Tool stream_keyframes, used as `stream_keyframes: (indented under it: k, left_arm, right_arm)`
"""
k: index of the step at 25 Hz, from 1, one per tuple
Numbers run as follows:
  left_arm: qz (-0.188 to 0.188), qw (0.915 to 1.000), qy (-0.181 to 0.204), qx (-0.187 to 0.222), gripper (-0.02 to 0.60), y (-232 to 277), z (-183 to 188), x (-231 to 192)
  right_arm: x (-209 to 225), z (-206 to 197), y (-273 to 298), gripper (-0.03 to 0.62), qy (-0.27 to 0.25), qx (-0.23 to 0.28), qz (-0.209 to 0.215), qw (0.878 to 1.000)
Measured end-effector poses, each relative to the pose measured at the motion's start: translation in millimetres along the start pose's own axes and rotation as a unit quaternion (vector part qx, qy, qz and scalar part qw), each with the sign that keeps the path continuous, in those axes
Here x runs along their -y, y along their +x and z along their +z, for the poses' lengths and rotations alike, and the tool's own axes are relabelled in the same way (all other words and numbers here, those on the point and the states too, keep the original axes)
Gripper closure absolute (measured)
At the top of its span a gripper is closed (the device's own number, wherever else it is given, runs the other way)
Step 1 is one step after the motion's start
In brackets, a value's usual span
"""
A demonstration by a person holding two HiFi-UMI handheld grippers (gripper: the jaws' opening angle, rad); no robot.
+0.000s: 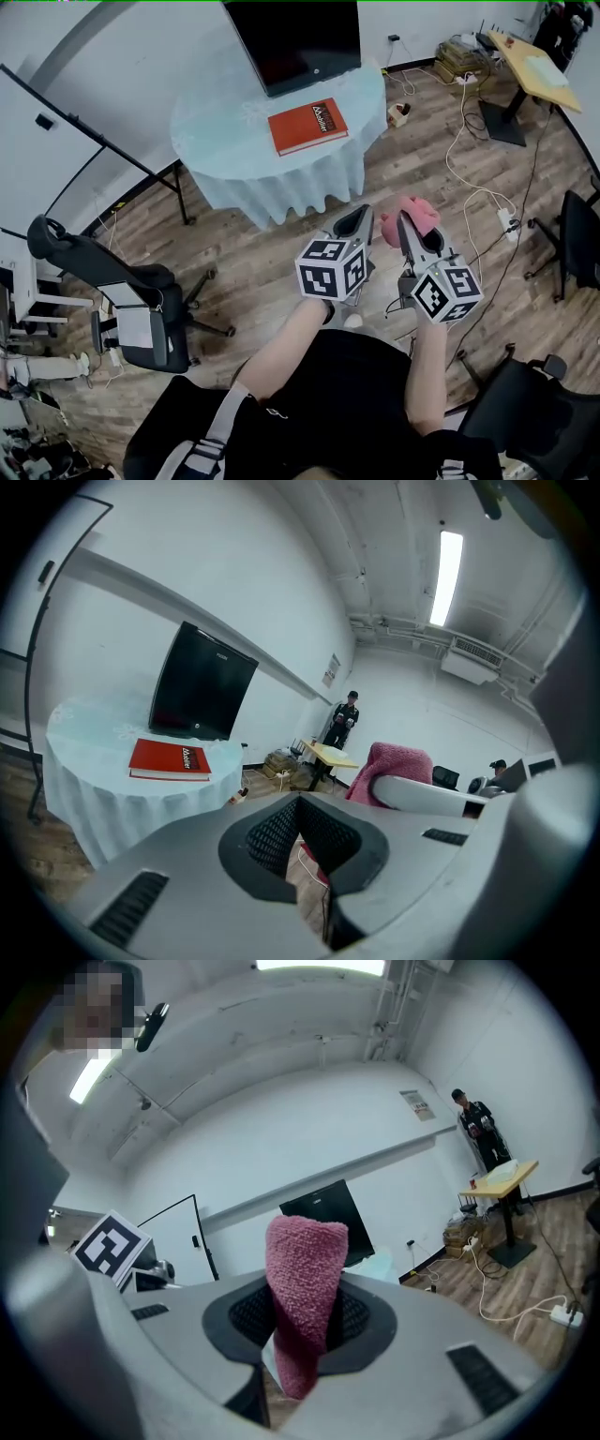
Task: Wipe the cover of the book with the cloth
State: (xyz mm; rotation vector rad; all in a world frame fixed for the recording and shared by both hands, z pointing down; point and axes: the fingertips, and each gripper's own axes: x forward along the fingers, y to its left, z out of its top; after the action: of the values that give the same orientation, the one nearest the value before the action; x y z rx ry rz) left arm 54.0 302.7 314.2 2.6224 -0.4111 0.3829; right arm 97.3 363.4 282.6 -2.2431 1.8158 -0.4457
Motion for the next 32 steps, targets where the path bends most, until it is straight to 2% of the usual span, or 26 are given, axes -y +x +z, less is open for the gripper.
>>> stream_keyframes:
  k: [2, 5, 7, 10, 15, 19, 22, 26, 30, 32]
  left_arm:
    - [0.004, 0.9999, -0.006, -0.007, 0.568, 4, -2, -16]
    - [0.029, 0.9981, -0.054, -0.006, 0.568, 2, -6, -62]
    - [0.06, 0.9952, -0.078, -0.005, 0.568, -2, -6, -97]
    - [0.1, 0.9914, -0.085, -0.004, 0.568, 0, 2, -142]
    - [0.13, 0.9862, -0.102, -0.004, 0.568, 11, 18, -209]
    - [0.151, 0.9815, -0.117, 0.007, 0.568, 20, 47, -267]
    - [0.162, 0.9768, -0.138, 0.023, 0.568, 22, 68, -303]
    - [0.161, 0.974, -0.156, 0.034, 0.566, 31, 87, -346]
    - [0.158, 0.9679, -0.194, 0.026, 0.568, 41, 78, -360]
    - [0.153, 0.9678, -0.198, 0.029, 0.568, 49, 84, -365]
  right_arm:
    - [6, -6, 16, 0.499, 0.014, -0.004, -0.011, 1.0]
    - [-4, -22, 51, 0.499, 0.007, -0.022, -0.011, 1.0]
    - [-17, -34, 76, 0.499, 0.006, -0.038, 0.011, 0.999]
    - [-27, -49, 117, 0.499, 0.019, -0.057, 0.039, 0.997]
    - [-42, -67, 202, 0.499, 0.044, -0.086, 0.067, 0.993]
    - [-78, -60, 277, 0.499, 0.025, -0.093, 0.114, 0.989]
    - [-95, -59, 315, 0.499, 0.008, -0.113, 0.135, 0.984]
    - [-103, -59, 353, 0.499, -0.017, -0.129, 0.134, 0.982]
    - [-99, -65, 366, 0.499, -0.04, -0.162, 0.13, 0.977]
    - [-95, -65, 377, 0.499, -0.046, -0.171, 0.127, 0.976]
